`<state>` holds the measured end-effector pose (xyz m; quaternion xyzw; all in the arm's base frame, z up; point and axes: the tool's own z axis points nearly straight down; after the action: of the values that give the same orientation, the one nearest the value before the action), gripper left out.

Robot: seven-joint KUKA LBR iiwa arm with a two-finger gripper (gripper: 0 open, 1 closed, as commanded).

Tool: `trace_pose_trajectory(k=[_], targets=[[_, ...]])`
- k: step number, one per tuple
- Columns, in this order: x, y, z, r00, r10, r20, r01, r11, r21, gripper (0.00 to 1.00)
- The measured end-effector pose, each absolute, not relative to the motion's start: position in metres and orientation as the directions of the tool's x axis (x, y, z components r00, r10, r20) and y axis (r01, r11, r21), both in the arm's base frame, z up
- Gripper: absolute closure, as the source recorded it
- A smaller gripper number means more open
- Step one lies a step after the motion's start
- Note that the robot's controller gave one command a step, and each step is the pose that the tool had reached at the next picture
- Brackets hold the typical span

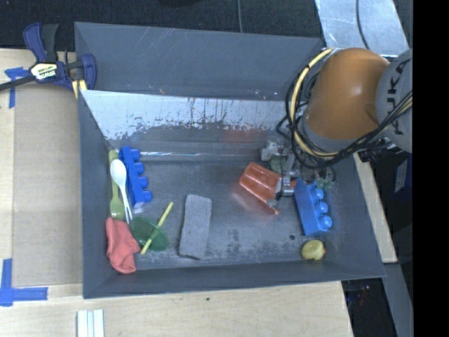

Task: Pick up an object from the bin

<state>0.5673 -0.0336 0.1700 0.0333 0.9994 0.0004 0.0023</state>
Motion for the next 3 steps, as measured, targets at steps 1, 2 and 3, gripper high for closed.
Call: trace_pose_trajectory(k=[1, 2, 3], targets=[[0.567, -0.086, 0.163, -0.997, 0.076, -0.006, 0.076, 0.997, -0.001, 0.00], [0.568, -0.081, 0.157, -0.996, 0.094, -0.004, 0.094, 0.996, -0.001, 0.00], [0.571, -0.079, 0.124, -0.991, -0.134, -0.008, -0.134, 0.991, -0.003, 0.00]])
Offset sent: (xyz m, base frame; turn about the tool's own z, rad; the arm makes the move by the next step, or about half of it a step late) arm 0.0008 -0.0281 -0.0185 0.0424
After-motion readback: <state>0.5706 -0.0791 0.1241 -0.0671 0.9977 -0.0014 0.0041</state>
